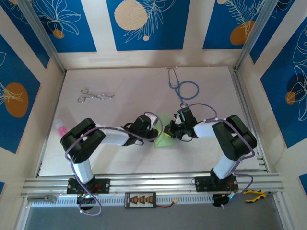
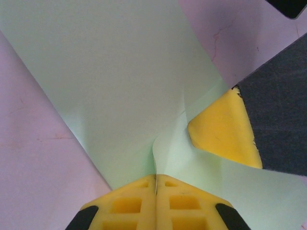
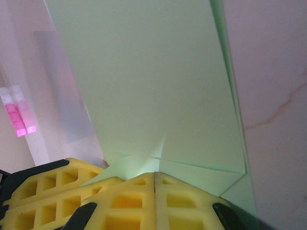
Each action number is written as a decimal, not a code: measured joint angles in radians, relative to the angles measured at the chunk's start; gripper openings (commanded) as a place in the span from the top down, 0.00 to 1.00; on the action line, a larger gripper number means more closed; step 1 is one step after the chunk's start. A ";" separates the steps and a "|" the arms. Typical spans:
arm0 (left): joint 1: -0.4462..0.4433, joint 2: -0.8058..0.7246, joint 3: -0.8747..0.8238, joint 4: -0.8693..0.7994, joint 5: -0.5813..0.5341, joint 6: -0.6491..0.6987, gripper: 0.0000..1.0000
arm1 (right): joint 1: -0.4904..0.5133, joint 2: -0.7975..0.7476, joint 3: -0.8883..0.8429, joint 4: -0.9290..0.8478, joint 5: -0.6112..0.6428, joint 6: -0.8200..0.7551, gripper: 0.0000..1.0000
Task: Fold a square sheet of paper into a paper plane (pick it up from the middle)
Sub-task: Fold the triangle a second time at the center of the table.
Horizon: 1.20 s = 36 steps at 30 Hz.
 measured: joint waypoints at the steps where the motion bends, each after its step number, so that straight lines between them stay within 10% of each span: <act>1: 0.000 -0.001 0.004 -0.012 0.000 -0.002 0.84 | -0.001 0.000 0.000 0.001 -0.001 0.000 0.99; 10: 0.004 -0.114 0.046 -0.200 -0.012 -0.012 0.66 | -0.006 0.000 0.000 -0.001 -0.002 0.000 0.99; 19: 0.019 -0.158 0.072 -0.238 0.193 -0.074 0.92 | -0.007 -0.002 0.000 -0.004 -0.001 0.000 0.99; 36: 0.010 0.011 0.175 -0.261 0.398 -0.129 0.90 | -0.007 -0.002 0.002 -0.010 -0.001 0.000 1.00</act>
